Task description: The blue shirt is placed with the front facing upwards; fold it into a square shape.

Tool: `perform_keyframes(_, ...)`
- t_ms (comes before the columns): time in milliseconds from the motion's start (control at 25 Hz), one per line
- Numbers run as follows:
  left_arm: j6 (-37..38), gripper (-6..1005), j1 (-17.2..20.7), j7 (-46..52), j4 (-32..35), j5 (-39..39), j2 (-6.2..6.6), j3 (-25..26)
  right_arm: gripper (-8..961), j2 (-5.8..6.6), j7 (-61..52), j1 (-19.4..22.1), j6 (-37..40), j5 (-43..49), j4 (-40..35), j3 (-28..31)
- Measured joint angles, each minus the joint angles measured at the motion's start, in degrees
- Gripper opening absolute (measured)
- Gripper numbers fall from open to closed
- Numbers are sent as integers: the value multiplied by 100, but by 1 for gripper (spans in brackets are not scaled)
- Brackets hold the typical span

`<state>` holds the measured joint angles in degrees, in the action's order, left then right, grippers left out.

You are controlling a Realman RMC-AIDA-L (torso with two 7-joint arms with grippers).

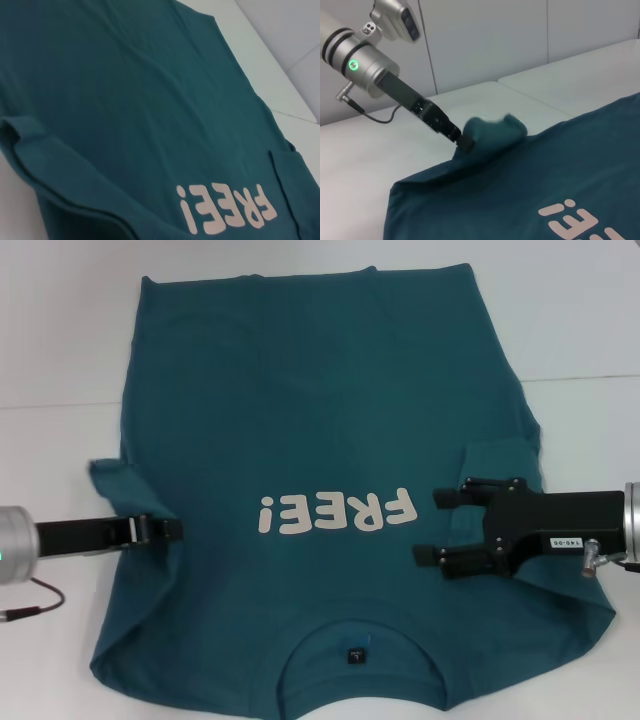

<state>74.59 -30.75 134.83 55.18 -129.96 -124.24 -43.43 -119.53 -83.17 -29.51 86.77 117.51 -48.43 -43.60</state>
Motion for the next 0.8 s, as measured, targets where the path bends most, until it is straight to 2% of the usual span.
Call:
perform_keyframes(320, -328, 42, -297, -49, -667, 14, -2, -61, 926, 0, 66, 3, -67, 0, 1, 0)
perform_keyframes(600, -1039, 44, -474, -69, -1288, 32, 13, -243, 926, 0, 71, -8, -96, 0, 64, 0)
perform_keyframes(800, -1261, 90, -566, -78, -1661, 268, 25, -225, 925, 0, 83, 5, -136, 0, 75, 0)
